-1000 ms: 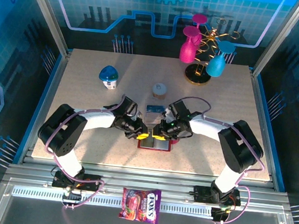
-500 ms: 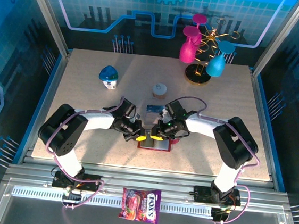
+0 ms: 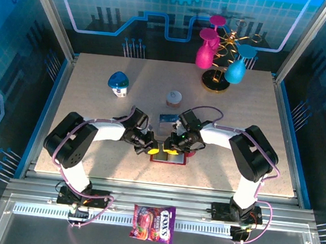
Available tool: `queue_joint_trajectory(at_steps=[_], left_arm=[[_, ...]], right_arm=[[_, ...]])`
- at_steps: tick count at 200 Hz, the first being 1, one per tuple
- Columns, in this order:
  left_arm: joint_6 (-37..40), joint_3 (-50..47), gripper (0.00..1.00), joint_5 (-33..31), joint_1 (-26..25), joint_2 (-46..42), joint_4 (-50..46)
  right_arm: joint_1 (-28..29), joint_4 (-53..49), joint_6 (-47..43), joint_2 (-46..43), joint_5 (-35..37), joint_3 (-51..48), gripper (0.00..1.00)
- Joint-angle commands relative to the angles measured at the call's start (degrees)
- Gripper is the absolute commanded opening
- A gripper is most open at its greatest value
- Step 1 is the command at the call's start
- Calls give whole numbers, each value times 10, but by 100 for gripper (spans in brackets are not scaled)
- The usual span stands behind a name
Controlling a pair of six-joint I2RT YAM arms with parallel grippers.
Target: Take the credit cards out of the card holder
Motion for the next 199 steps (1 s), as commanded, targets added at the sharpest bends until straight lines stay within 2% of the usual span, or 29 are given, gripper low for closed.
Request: queue_joint_trajectory(at_steps=[1,136,199], left_arm=[[15,0,7,6,5,9,-14],[21,10,7,0,7,13,-28],[22,14,7,-4,7,9,-36]], right_arm=[[8,-23,-10,9,13,12,30],[8,-65,-31,-3,39,30,35],[8,-43,-20,-18,12,27,25]])
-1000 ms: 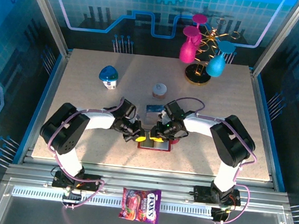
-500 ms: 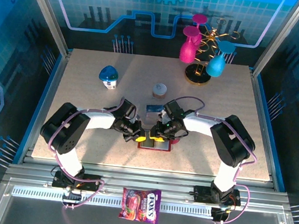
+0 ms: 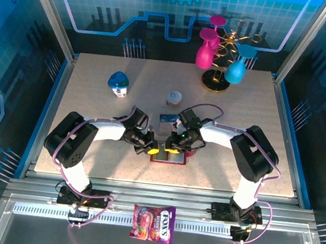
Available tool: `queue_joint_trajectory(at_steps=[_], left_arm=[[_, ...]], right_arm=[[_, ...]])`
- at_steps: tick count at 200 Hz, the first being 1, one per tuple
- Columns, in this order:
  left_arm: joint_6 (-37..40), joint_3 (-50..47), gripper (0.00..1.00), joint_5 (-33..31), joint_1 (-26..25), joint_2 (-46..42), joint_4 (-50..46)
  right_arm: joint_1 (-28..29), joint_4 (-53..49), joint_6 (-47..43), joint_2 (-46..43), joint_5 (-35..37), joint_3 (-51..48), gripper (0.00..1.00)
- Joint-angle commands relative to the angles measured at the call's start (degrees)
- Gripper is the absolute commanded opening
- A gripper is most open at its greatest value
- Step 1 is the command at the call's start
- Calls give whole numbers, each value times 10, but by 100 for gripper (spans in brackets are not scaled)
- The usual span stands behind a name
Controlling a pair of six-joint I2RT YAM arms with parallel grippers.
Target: Take the credit cards out of the card holder
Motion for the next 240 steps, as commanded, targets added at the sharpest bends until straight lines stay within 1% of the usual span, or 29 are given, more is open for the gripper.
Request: queue_joint_trajectory(at_steps=[1,38,113,158,195,240], left_arm=[[10,10,7,-6,6,6,-30],[10,9,7,-8,6,4,-32],[9,9,7,-9,6,0,-32],[14,6,16,-19,9,-16,-46],[21,5,17,-21,11,-6,-52],[24,-1,17,-20,11,9,-44]], right_arm=[[8,1,4,-13,-16,5,24],[8,29,16,3,-30,-8,25],[8,34,14,24,-35,-16,28],[8,6,-1,22,-15,-8,30],[8,-6,-6,20,-6,-5,31],[8,-30,-17,15,11,5,35]])
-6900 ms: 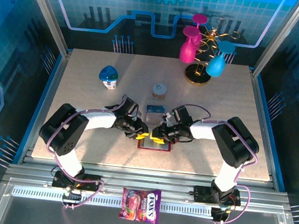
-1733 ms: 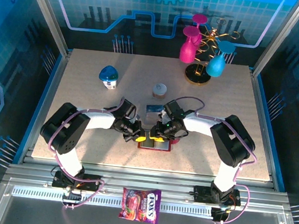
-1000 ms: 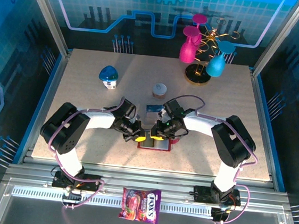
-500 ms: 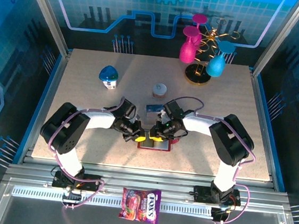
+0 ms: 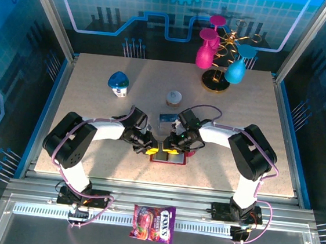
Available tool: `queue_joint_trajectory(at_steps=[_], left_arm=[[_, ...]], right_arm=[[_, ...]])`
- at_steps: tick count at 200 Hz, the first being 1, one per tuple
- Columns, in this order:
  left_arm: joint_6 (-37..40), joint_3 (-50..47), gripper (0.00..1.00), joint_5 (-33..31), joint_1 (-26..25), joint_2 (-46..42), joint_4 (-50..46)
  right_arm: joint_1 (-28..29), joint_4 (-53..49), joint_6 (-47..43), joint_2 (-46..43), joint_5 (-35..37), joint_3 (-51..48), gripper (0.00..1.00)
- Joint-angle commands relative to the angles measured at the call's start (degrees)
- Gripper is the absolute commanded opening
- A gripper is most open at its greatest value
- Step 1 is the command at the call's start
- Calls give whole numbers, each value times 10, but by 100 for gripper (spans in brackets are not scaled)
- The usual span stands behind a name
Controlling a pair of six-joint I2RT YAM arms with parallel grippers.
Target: Take the credit cards out of the card holder
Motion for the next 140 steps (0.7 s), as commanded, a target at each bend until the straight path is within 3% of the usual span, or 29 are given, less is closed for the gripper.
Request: queue_joint_trajectory(at_steps=[1,140], left_arm=[[12,-2,17,-16,5,14,-24],[9,11,17,-11,5,-4,-34]], right_arm=[[8,-47,-15,1,32,8,35],[5,-58,-25,-22,39,19,37]])
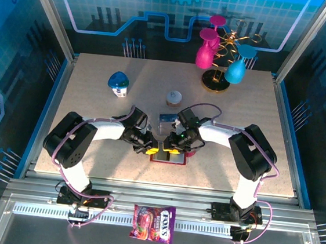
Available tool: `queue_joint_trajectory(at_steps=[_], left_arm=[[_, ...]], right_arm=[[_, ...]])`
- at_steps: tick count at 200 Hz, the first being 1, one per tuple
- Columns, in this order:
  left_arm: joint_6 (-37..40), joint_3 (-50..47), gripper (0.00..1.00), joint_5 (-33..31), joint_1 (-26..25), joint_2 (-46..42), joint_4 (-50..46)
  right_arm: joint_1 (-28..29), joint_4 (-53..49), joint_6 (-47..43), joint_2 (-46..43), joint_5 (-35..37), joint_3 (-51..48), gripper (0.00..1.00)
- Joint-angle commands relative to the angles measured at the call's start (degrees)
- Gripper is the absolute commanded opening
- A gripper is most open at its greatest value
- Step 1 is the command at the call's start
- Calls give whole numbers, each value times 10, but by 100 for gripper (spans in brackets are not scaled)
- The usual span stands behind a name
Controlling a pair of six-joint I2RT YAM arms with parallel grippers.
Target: Take the credit cards out of the card holder
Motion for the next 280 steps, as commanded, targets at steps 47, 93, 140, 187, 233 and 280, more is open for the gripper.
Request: queue_joint_trajectory(at_steps=[47,93,140,187,233,280], left_arm=[[13,36,14,-7,3,-8,-52],[49,68,7,-29,-7,10,-102],[57,80,5,-27,-14,31,-109],[57,80,4,-26,-20,43,-109],[53,74,4,-29,-22,49,-107],[52,71,4,-31,-23,50,-106]], right_arm=[[-6,7,15,-48,1,-21,37],[-21,53,40,-56,-26,-58,35],[-26,75,48,-55,-34,-76,33],[-29,89,50,-42,-39,-81,32],[-31,104,52,-35,-46,-90,31],[-33,113,54,-26,-52,-91,31]])
